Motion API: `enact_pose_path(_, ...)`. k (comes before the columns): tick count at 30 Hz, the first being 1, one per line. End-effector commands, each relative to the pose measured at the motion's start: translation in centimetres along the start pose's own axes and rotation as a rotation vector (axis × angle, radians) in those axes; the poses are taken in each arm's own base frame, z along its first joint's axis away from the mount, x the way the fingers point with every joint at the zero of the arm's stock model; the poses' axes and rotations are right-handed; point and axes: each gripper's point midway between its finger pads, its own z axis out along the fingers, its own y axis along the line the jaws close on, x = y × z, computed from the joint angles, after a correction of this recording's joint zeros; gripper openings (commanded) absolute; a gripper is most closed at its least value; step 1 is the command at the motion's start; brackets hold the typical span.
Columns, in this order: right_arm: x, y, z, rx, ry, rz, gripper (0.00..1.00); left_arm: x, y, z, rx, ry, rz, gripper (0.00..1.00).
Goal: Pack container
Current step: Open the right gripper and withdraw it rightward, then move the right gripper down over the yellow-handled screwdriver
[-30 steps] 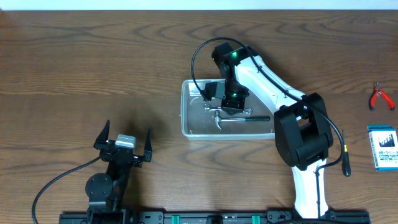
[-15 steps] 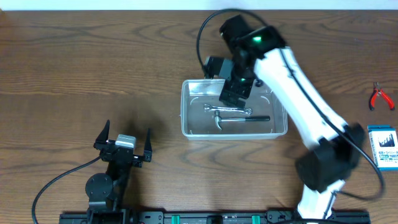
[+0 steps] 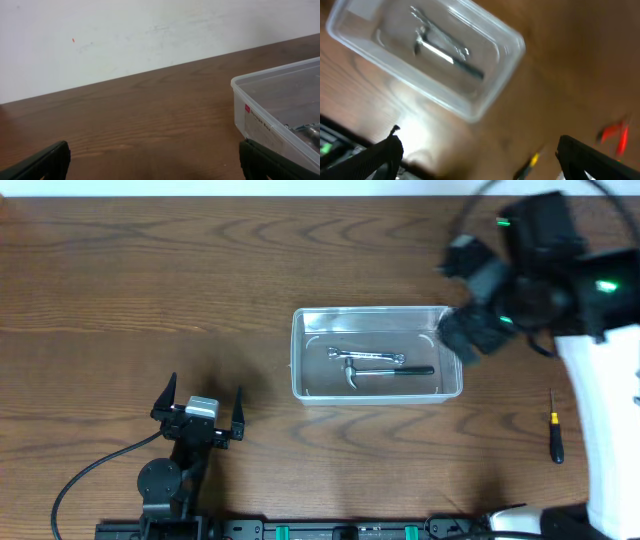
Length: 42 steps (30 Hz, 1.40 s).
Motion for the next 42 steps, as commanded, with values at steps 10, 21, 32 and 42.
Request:
enact_pose_path(10, 9.5, -4.5, -1.4, 0.088, 0.072, 0.439, 0.99, 1.6, -0.2, 0.1, 0.007, 0.044, -0.013, 0.98)
enact_pose_path(21, 12.5, -7.3, 6.1, 0.075, 0.096, 0.53, 0.99, 1.6, -0.2, 0.1, 0.007, 0.044, -0.013, 0.98)
enact_pose_path(32, 13.2, -9.4, 7.6, 0.153, 0.137, 0.5, 0.99, 1.6, -0.2, 0.1, 0.007, 0.044, -0.013, 0.98)
enact_pose_path(42, 15.1, -10.0, 10.2, 0.112, 0.283, 0.42, 0.99, 1.6, -0.2, 0.1, 0.007, 0.044, -0.013, 0.98)
